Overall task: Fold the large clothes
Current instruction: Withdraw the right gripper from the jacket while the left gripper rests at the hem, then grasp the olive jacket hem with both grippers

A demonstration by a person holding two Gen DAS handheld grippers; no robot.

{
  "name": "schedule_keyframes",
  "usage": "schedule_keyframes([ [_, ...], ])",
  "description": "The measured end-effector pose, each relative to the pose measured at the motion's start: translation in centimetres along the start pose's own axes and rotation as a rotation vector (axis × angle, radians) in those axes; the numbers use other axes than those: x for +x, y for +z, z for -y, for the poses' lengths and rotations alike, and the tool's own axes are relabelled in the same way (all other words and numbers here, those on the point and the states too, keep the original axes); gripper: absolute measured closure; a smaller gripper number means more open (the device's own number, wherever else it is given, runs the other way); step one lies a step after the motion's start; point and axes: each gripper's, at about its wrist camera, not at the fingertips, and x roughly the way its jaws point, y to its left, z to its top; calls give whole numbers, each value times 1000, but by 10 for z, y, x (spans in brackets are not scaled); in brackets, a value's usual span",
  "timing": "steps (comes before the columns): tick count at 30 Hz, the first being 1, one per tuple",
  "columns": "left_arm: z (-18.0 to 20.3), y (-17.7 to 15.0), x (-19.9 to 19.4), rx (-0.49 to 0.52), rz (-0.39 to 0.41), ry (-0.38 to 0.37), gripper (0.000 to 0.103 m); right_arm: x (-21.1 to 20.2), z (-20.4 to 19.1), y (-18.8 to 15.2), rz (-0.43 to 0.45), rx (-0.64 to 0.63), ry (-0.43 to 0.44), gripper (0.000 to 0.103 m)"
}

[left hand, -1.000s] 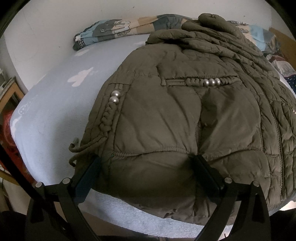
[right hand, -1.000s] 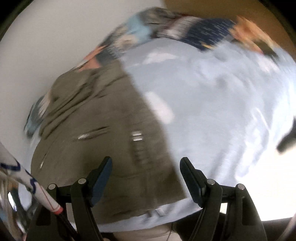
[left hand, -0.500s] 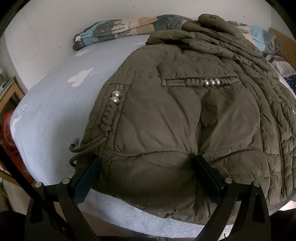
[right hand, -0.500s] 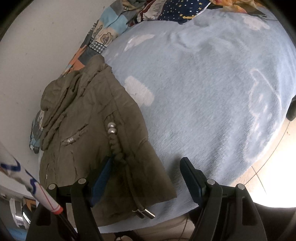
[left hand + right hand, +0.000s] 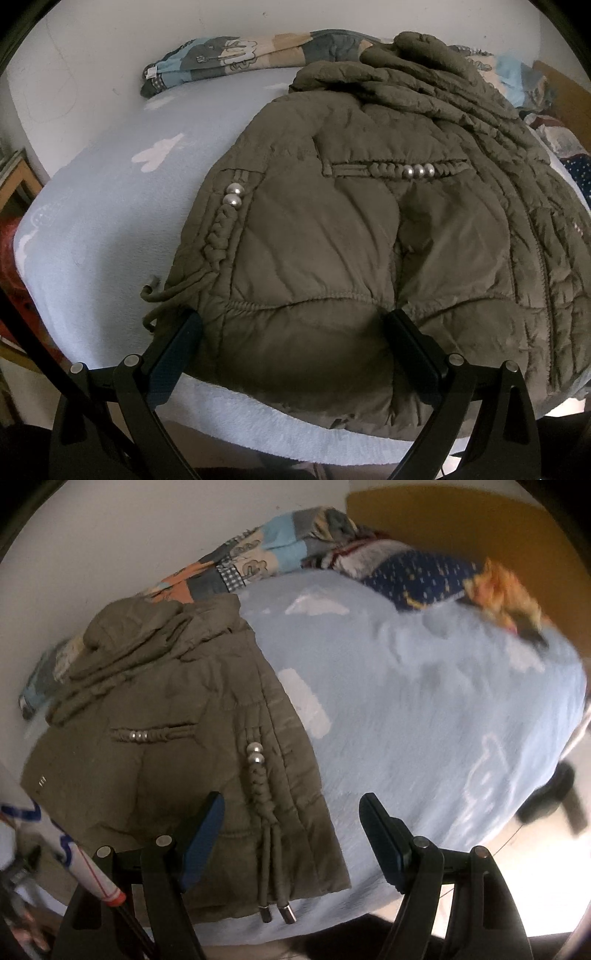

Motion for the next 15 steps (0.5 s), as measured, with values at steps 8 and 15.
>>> schedule_keyframes([
  [8, -10, -3, -10, -84, 0, -24, 3, -6, -14, -3, 33, -111, -71, 24],
  [15, -22, -3, -12, -148, 6, -12, 3, -13, -29, -4, 68, -185, -72, 24],
])
